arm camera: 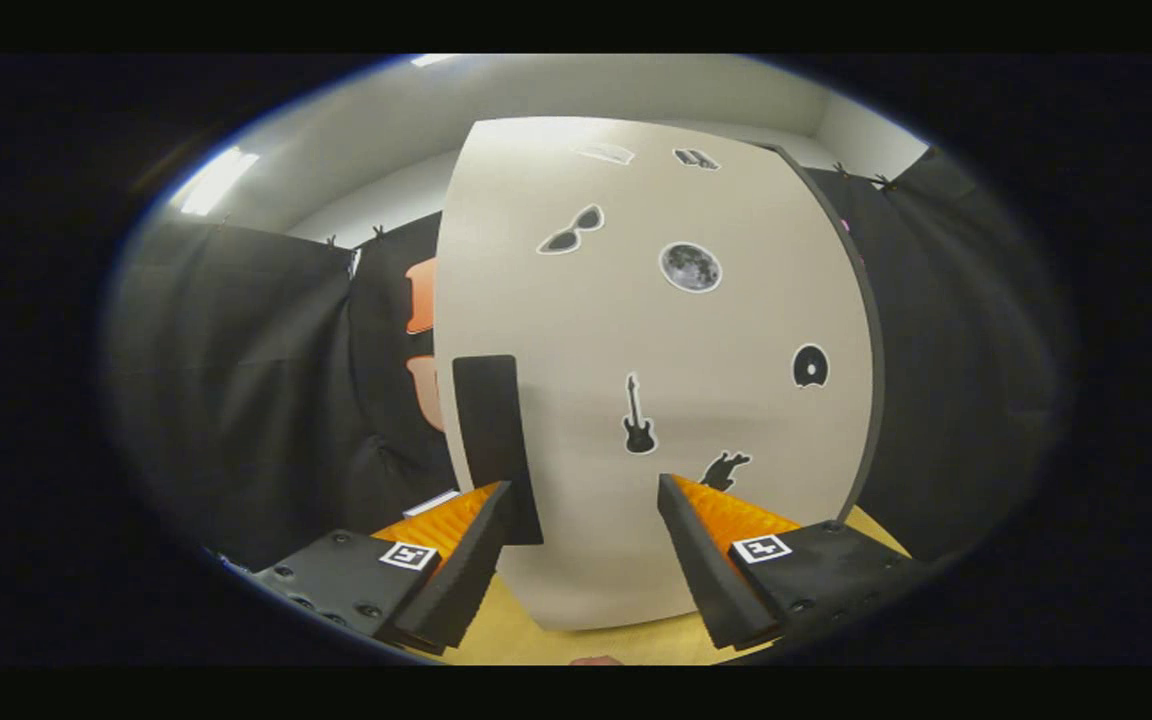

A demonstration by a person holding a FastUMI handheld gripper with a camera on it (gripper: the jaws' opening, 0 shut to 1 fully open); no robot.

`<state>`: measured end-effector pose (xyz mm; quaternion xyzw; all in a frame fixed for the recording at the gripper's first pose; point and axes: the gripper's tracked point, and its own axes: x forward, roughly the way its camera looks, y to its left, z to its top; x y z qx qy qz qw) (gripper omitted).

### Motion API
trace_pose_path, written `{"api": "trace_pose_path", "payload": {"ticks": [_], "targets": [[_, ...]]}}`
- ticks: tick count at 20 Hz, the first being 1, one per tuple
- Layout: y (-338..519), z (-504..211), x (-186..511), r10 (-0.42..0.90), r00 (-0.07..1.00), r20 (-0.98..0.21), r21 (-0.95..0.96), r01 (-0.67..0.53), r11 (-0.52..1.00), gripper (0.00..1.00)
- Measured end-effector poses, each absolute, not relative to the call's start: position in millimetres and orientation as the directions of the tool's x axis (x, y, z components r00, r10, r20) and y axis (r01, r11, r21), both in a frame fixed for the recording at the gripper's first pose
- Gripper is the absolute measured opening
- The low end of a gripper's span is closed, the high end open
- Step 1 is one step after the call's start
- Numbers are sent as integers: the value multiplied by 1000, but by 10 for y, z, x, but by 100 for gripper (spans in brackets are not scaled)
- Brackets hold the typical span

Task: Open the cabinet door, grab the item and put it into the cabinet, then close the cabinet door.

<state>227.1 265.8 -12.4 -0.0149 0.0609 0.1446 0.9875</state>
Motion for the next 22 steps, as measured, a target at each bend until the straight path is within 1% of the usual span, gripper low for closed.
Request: {"api": "trace_pose_path", "payload": {"ticks": [12, 22], "targets": [[2784, -193, 2558, 287, 950, -125, -54, -295, 954, 92], [2844, -154, 2587, 285, 950, -126, -52, -293, 955, 92]]}}
